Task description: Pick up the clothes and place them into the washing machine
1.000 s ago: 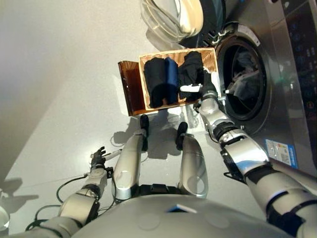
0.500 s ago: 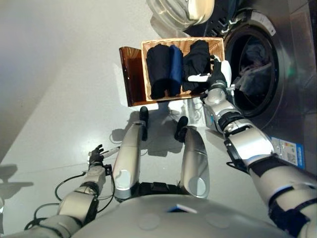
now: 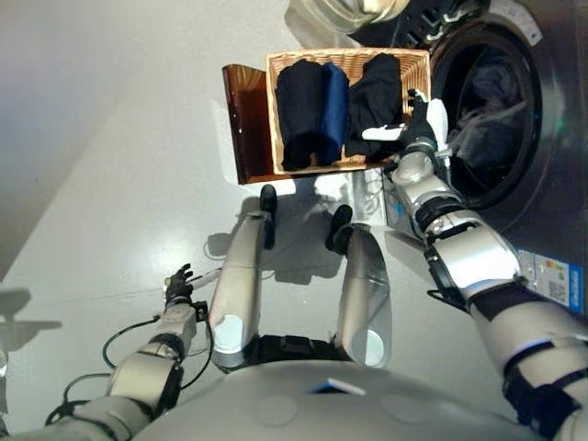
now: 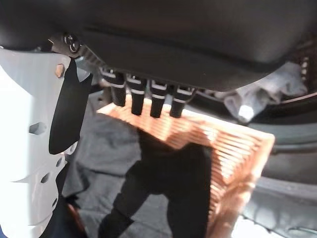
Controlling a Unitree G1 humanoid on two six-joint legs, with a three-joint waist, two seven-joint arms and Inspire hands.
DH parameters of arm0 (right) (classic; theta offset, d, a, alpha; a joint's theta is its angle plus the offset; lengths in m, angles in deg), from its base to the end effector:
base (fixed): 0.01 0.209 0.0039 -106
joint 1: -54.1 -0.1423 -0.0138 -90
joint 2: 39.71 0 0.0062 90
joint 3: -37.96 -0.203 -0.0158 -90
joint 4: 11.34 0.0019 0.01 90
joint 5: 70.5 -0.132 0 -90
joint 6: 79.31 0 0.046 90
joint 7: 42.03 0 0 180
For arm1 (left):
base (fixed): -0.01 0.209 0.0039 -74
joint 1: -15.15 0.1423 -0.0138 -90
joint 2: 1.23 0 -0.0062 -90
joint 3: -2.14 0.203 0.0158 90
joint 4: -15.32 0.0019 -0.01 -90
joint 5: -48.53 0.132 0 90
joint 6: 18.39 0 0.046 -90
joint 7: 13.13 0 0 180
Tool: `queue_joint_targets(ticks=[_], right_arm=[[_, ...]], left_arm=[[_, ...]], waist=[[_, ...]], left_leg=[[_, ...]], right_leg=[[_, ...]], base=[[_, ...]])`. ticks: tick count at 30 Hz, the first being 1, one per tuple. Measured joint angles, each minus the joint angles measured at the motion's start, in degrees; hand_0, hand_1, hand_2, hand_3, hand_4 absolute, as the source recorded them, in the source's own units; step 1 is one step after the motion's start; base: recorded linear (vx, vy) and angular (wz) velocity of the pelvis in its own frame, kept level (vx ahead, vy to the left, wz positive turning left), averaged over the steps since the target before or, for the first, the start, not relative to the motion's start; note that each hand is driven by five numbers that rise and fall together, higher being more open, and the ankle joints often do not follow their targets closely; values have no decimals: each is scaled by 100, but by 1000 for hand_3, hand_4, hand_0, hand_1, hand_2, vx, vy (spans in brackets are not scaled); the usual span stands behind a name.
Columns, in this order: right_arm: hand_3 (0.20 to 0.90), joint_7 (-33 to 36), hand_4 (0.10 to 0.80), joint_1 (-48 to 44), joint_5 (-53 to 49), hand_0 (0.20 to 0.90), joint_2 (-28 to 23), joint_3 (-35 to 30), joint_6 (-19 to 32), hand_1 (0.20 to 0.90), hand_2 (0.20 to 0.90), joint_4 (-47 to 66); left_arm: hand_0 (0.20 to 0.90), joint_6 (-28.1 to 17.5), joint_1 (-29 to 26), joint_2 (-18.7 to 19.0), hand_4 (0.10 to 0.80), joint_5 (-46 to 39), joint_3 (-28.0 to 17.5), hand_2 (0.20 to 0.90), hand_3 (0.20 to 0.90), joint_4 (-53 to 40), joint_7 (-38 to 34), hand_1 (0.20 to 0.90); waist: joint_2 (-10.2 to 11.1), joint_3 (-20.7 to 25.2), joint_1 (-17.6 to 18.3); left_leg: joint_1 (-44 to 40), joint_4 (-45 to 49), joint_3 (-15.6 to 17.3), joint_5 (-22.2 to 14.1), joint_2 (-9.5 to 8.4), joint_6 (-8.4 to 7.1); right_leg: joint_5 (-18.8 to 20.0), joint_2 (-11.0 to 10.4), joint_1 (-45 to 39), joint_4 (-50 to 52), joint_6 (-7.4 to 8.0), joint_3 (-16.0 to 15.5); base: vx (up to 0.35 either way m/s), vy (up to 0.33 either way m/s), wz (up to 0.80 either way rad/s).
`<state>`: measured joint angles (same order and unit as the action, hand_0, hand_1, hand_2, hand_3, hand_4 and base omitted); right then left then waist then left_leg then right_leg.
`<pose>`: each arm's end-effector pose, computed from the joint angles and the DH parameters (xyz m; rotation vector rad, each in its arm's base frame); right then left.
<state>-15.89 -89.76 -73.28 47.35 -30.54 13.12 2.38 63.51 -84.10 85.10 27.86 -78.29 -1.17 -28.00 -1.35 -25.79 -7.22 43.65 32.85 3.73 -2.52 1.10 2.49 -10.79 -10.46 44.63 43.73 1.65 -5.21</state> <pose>0.3482 -0.1985 0.0655 -0.6623 0.2304 -0.3777 0.1276 0.2163 -0.1163 0.1325 0.9683 0.4188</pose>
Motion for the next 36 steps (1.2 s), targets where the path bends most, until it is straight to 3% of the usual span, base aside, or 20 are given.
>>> queue_joint_targets(ticks=[12, 36], right_arm=[[900, -5, 800, -225, -120, 900, -16, 104, 4, 900, 900, -259], [900, 5, 800, -444, -124, 900, -73, 100, 18, 900, 900, -456]], left_arm=[[900, -107, 0, -7, 800, -30, 12, 900, 900, -126, 2, 900], [900, -101, -21, -7, 800, -27, 20, 900, 900, -219, 102, 900]], waist=[[-43, -70, -69], [-77, -167, -149]], left_leg=[[184, 89, -181, 22, -89, -42], [616, 603, -224, -13, -87, -18]], right_leg=[[-159, -96, 35, 125, -45, -208], [-305, -194, 492, 757, -104, -190]], base=[[-21, 6, 11], [0, 6, 1]])
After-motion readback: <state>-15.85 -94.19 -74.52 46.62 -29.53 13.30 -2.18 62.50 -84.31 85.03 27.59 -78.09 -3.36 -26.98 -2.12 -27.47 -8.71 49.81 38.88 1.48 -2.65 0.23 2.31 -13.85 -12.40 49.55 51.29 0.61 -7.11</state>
